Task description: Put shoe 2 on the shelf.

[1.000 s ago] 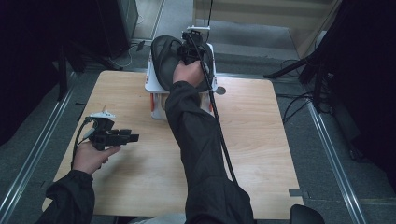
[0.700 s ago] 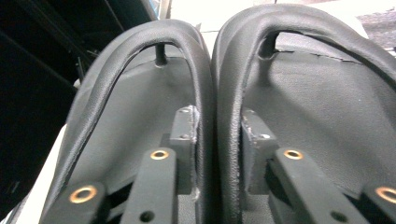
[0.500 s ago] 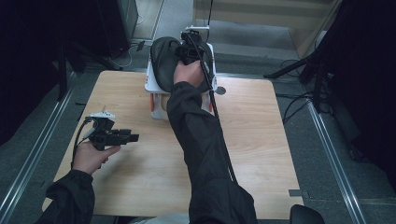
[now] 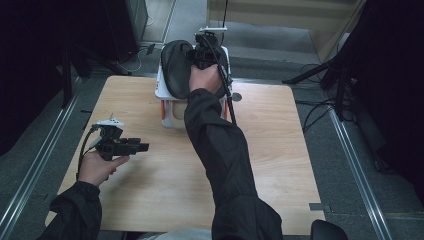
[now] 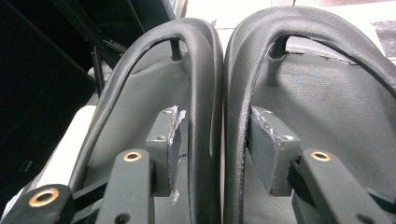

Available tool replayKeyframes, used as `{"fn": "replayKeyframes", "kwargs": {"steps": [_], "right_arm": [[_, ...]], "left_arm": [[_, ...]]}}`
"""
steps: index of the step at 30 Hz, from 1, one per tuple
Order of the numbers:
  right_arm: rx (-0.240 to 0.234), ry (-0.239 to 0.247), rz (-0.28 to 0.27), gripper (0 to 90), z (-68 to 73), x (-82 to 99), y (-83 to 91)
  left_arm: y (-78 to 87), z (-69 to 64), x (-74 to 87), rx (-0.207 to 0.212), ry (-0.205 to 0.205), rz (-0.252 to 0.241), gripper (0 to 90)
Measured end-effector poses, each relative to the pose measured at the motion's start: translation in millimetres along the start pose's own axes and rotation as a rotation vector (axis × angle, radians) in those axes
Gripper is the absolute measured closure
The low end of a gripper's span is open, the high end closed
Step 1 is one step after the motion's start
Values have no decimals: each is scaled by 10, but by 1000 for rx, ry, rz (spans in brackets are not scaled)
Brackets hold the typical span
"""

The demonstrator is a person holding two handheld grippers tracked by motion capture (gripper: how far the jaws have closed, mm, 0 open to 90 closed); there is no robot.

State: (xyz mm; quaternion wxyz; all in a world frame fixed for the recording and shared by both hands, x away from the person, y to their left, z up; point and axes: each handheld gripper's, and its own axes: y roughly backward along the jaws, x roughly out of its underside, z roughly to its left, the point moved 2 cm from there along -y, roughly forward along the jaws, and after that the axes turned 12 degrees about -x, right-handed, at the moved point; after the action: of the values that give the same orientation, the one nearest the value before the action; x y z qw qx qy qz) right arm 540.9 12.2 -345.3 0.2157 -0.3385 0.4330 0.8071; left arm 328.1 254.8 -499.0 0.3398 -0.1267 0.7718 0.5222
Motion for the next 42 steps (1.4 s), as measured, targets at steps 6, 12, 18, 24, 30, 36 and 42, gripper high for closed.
{"fn": "replayKeyframes", "kwargs": {"steps": [6, 12, 18, 24, 30, 36, 42], "right_arm": [[-36, 24, 8, 544, -4, 2, 114], [-62, 52, 32, 539, -25, 70, 205], [-89, 86, 52, 539, -19, 106, 332], [-109, 143, 69, 556, -13, 125, 502], [-151, 176, 68, 593, -34, 193, 686], [-196, 194, 84, 615, -99, 331, 838], [-242, 217, 91, 642, -128, 511, 979]], "left_arm": [[-2, -4, 2, -3, -4, 3, 463], [-7, 4, 1, -7, -4, 6, 462], [-9, 3, 1, -9, -4, 8, 462], [-11, 5, 2, -12, -3, 6, 462], [-12, 4, 2, -13, -1, 8, 462], [-19, 2, 2, -16, 2, 5, 460], [-17, 2, 3, -20, 0, 4, 460]]}}
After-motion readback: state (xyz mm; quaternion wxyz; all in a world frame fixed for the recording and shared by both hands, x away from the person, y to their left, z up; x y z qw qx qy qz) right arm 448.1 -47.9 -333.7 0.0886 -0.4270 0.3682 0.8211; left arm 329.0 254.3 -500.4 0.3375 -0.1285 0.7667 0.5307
